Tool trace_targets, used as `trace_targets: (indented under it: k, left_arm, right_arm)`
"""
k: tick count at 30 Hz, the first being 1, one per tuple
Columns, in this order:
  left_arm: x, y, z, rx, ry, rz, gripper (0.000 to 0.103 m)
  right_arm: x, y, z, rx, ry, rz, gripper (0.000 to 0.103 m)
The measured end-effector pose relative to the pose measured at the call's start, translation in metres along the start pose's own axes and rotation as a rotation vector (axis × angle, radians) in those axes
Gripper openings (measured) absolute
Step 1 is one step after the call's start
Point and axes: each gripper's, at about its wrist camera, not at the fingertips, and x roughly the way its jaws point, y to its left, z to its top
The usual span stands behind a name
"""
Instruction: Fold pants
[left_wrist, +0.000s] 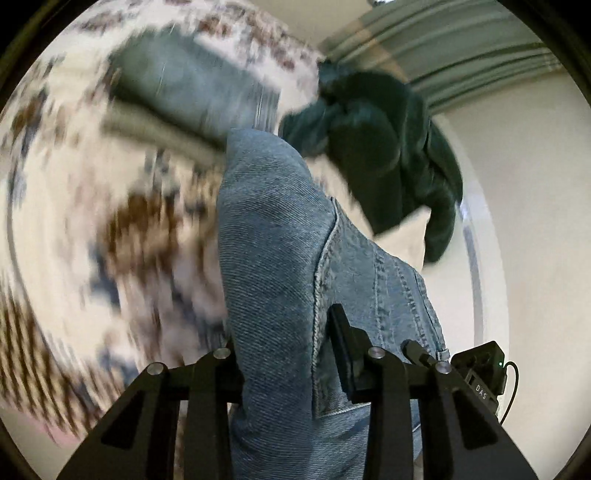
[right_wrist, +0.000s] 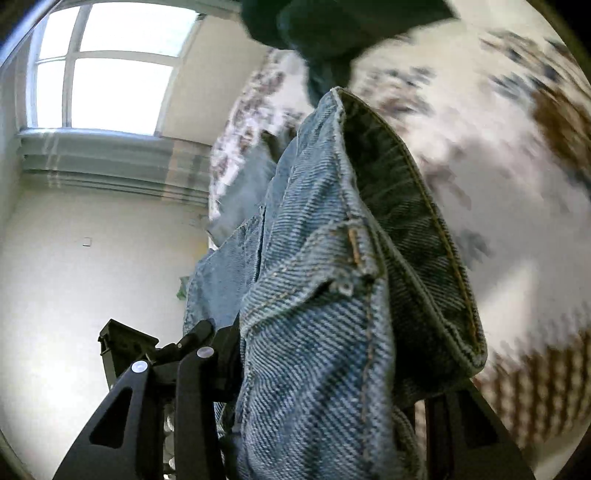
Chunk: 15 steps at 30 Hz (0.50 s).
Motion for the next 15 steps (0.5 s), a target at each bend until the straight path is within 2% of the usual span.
trace_targets:
  k: [2,3,5,6,7,10,13,15]
  left_arm:
    - [-0.006,0.011,0.066,0.024,-0.030,-0.008,0.030]
    - [-0.007,0.016,0.088,0.033,-0.044,-0.008,0.030]
    - [-0.009,0.031,0.154,0.052,-0.084,-0.009,0.030]
    - [-0.009,0.037,0.175,0.060,-0.099,-0.007,0.030]
    - [-0.007,0.047,0.208,0.069,-0.120,-0.005,0.030]
    - [0.008,0.075,0.279,0.092,-0.149,0.006,0.030]
    - [0.041,0.107,0.328,0.114,-0.124,0.030,0.030]
    - [0.066,0.132,0.345,0.110,-0.079,0.075,0.031]
  right_arm:
    - [0.037,0.031,0.030,-0.014,-0.022,0.018,0.046]
    - [0.058,0.046,0.044,-0.022,-0.030,0.027,0.046]
    - [0.110,0.078,0.078,-0.042,-0.048,0.046,0.046]
    - [0.142,0.094,0.098,-0.059,-0.056,0.057,0.046]
    - [0.165,0.105,0.111,-0.065,-0.061,0.062,0.046]
    - [0.238,0.127,0.153,-0.078,-0.075,0.089,0.046]
    - [0.303,0.127,0.184,-0.076,-0.076,0.077,0.046]
    - [0.340,0.117,0.195,-0.074,-0.052,0.025,0.046]
